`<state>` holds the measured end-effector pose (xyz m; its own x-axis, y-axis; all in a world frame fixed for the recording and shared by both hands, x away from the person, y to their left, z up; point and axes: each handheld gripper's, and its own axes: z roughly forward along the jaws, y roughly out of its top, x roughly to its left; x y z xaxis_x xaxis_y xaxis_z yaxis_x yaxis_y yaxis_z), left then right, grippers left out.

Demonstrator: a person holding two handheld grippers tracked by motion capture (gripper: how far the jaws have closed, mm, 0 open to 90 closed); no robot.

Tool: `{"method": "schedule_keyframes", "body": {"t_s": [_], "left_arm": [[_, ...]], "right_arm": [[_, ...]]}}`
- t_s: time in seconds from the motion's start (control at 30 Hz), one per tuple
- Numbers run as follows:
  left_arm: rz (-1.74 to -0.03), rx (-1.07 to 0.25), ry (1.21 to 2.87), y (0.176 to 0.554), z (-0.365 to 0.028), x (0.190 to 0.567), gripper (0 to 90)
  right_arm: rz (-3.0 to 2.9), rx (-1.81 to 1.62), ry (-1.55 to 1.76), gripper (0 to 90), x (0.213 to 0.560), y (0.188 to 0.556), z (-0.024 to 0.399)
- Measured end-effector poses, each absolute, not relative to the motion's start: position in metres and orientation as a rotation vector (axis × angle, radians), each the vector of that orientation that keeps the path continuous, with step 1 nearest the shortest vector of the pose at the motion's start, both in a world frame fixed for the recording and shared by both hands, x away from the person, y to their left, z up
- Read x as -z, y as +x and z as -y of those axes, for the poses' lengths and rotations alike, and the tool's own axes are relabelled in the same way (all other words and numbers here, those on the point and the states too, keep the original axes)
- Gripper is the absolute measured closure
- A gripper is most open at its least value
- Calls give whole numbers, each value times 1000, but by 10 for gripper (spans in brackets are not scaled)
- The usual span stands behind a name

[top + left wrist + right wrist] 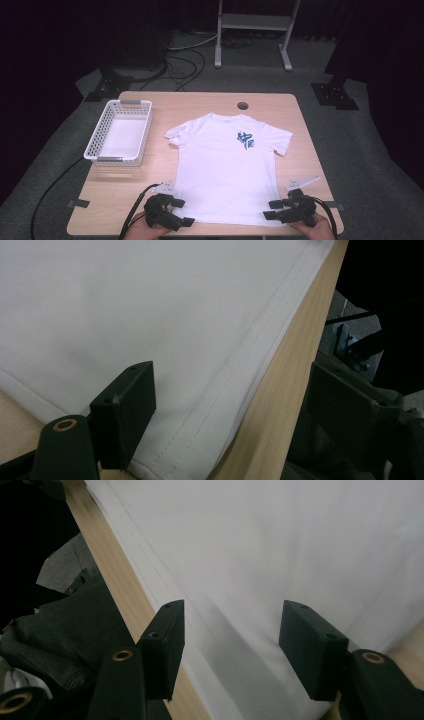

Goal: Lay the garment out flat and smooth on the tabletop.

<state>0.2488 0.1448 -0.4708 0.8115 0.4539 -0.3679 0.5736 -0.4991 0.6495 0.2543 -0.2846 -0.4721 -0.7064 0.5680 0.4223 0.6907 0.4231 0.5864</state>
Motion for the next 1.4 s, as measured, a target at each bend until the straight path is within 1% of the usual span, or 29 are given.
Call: {"method": "schedule_keyframes", "body": {"t_s": [0.3,0.4,0.5,0.7,1.0,1.17,1.3,1.4], "left_arm": [[-717,220,2195,238,-146,471,195],[-701,228,2201,239,-145,469,194],[-708,191,2168,248,-148,463,194],[-785,77,2082,290,-159,450,187],[-928,-79,2002,360,-171,444,187],[-991,-123,1966,394,-171,443,193],[-1044,-124,1964,419,-168,442,227],[-1107,-155,1965,435,-168,443,262]], "right_arm": [[2479,1164,-1097,429,474,245,293],[2460,1138,-1079,396,473,244,294],[2462,1138,-1070,376,470,248,293],[2450,1201,-1115,354,466,268,292],[2443,1230,-1175,345,468,303,285],[2452,1232,-1186,345,471,315,283],[2444,1237,-1184,346,475,320,281],[2432,1251,-1184,346,476,323,280]]}}
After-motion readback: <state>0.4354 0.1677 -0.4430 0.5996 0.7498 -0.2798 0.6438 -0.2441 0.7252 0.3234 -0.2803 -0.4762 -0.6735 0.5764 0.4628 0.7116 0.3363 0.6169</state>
